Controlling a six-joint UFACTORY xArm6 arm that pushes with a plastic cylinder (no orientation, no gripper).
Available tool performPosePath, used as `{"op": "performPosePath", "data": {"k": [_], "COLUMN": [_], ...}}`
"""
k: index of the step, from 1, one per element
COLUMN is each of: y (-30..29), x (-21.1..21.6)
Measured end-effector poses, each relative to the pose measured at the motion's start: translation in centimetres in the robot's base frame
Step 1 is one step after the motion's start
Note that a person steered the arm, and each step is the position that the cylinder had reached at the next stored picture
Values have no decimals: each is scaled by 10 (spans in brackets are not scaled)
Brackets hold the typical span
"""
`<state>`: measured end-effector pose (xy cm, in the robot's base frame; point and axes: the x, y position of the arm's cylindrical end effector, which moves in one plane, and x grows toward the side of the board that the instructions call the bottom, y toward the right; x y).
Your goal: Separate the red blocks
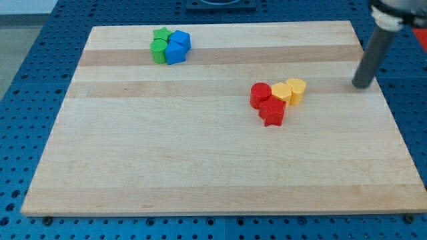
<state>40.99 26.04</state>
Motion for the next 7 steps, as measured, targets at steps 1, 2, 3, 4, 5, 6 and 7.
{"op": "performPosePath", "data": {"k": [1,2,3,4,5,6,7], "y": [-3,-9,-11,-15,-47,-83,-100], "x": [48,83,90,90,91,91,90]}}
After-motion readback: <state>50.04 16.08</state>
